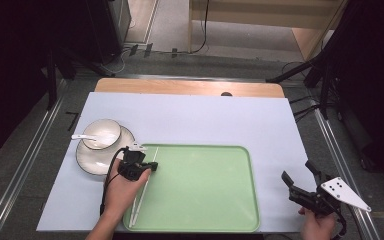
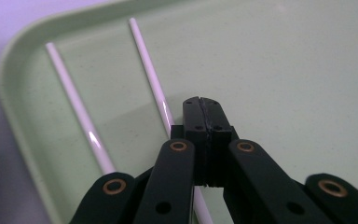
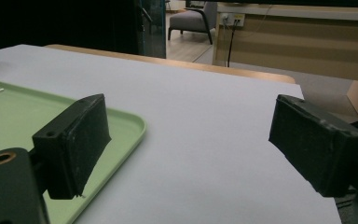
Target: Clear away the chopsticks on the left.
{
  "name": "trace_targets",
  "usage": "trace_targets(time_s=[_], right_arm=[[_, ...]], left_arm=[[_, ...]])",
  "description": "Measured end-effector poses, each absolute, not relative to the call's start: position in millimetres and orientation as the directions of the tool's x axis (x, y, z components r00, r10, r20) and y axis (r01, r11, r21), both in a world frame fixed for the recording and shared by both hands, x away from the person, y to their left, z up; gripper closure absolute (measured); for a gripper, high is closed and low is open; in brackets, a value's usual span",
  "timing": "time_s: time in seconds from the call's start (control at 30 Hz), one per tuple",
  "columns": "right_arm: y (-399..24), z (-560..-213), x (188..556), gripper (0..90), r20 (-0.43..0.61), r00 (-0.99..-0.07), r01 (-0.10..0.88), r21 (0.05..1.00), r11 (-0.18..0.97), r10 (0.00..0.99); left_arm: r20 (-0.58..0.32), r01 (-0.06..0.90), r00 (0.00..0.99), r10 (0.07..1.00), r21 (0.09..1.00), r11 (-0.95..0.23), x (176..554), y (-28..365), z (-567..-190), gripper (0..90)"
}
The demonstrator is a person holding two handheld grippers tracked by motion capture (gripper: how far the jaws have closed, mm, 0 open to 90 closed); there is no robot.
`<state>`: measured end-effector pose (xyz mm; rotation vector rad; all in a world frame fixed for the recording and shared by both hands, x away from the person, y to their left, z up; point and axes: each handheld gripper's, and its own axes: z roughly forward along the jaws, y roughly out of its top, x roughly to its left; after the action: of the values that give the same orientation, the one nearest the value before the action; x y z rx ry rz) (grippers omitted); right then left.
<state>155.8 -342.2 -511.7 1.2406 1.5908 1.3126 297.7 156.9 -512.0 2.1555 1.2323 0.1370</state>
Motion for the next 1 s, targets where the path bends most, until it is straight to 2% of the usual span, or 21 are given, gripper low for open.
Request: trace_targets(time_s=[0.3, 0.4, 0.67, 1.0], right_arm=[[-342, -512, 156, 12.4, 0.043, -0.282, 0.227, 0.974, 0.023, 0.958], [-343, -511, 155, 12.4, 0.042, -0.277, 0.226, 0.974, 0.023, 0.96], [-344, -511, 155, 12.4, 0.047, -0.272, 0.223, 0.975, 0.015, 0.961], [-342, -510, 154, 12.4, 0.047, -0.273, 0.222, 0.975, 0.015, 0.961]], left_arm=[[-0.21, 0.723, 0.534, 0.819, 0.616, -0.314, 294, 164, -508, 90.0], [-0.199, 0.695, 0.558, 0.806, 0.642, -0.322, 283, 173, -498, 90.0], [-0.185, 0.681, 0.587, 0.788, 0.639, -0.358, 243, 198, -495, 90.0], [-0.169, 0.674, 0.634, 0.755, 0.6, -0.432, 208, 207, -506, 90.0]])
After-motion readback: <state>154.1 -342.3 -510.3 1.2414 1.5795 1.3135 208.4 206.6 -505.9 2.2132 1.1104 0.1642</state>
